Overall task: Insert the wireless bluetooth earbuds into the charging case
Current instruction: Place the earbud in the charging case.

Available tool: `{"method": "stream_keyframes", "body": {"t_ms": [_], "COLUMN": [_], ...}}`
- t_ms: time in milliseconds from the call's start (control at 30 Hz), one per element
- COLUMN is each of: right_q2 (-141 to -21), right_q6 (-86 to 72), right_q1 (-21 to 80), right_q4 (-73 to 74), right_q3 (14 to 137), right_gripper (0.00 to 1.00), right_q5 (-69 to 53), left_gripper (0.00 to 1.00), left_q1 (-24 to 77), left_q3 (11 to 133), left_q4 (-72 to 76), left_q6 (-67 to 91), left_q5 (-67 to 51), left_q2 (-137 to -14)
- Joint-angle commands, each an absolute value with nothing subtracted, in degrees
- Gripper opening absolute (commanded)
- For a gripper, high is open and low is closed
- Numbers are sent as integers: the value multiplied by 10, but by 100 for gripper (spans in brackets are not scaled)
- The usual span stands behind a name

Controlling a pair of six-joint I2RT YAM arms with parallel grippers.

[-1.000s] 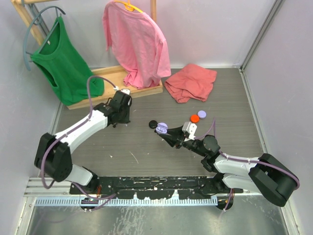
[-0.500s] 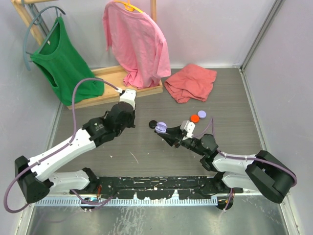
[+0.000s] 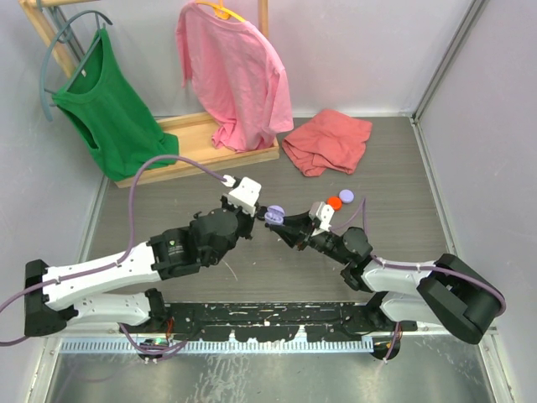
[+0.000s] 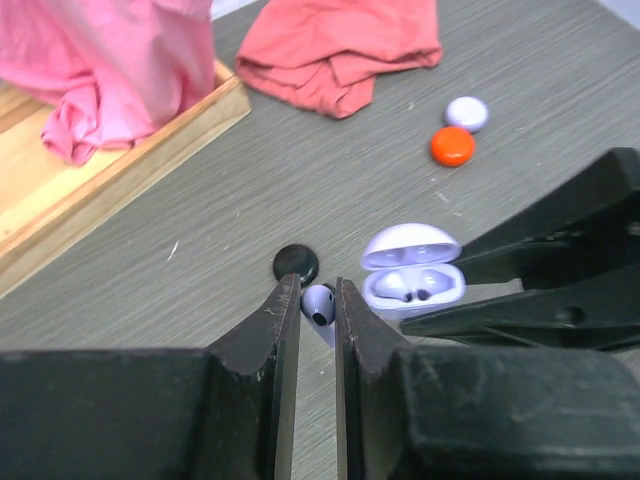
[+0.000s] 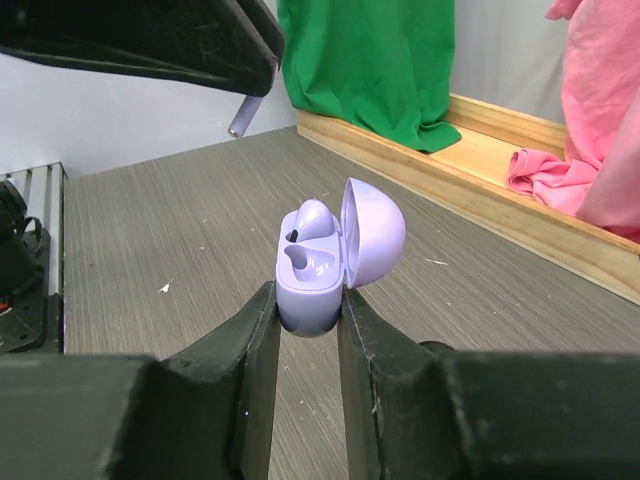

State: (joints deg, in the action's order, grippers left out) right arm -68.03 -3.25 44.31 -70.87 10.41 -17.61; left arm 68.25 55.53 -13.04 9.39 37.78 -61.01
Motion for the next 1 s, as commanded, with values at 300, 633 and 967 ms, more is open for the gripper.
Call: {"method": "stream_keyframes", "body": {"t_ms": [300,633,967], "right_q2": [-676,-656,-646], "right_q6": [-62,-68,-74], "right_q1": [448,449,449], "right_q4": [-779,-775,-780], "right_q3": [128,124,121], "right_gripper": [1,1,1], "right_q5": [-180,-186,-185], "left_gripper": [6,6,7], "left_q1": [732,739,748], "left_q3": [540,537,526], "left_q4": [82,97,104], "left_q6": [-11,-36,-50], "left_q5": [365,362,369], "left_q2": [-646,-670,-674]}}
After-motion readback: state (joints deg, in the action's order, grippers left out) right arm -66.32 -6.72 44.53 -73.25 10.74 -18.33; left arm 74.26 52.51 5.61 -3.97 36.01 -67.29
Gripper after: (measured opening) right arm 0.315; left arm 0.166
